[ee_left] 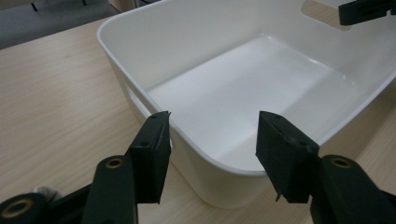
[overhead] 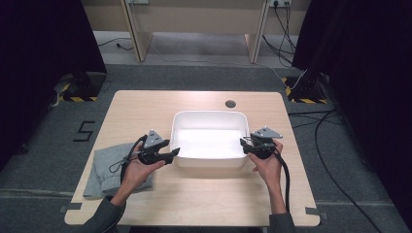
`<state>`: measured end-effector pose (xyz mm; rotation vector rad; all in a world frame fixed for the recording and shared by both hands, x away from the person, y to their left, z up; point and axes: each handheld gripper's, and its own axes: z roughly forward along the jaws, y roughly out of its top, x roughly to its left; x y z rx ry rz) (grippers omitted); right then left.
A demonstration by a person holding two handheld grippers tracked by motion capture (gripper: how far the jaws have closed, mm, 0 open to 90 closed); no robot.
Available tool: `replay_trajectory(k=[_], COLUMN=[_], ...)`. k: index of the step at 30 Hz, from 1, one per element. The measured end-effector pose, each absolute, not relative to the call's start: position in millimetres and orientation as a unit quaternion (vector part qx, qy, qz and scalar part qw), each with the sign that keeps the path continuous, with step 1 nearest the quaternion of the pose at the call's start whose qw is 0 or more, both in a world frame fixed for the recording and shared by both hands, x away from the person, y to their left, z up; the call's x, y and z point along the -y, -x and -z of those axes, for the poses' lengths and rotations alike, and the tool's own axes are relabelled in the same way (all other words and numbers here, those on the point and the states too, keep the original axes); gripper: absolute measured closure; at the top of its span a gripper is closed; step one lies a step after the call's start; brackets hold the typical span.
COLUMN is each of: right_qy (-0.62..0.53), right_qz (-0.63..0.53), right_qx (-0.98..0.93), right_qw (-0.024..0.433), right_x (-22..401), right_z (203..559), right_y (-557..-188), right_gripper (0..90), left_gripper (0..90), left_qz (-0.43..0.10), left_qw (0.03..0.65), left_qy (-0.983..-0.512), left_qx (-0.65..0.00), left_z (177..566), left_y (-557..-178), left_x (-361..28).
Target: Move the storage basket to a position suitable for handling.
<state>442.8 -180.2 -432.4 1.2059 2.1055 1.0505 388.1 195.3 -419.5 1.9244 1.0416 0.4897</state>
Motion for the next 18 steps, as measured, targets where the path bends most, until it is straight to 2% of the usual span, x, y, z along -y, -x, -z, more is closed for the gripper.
replay_trajectory(k=[7, 18], right_qy=[-0.45, -0.46], right_qz=[-0.422, -0.436], right_qx=[-0.751, -0.736], right_qw=[0.235, 0.236], right_x=[200, 226], right_z=[411, 402], right_y=[-414, -370], right_gripper=[36.5, 33.0], left_gripper=[36.8, 31.0], left_qz=[-0.187, -0.199], left_qw=[0.433, 0.379], left_qy=[-0.772, -0.767], left_qx=[-0.426, -0.478], left_z=[414, 428], left_y=[-373, -356], left_x=[-219, -261])
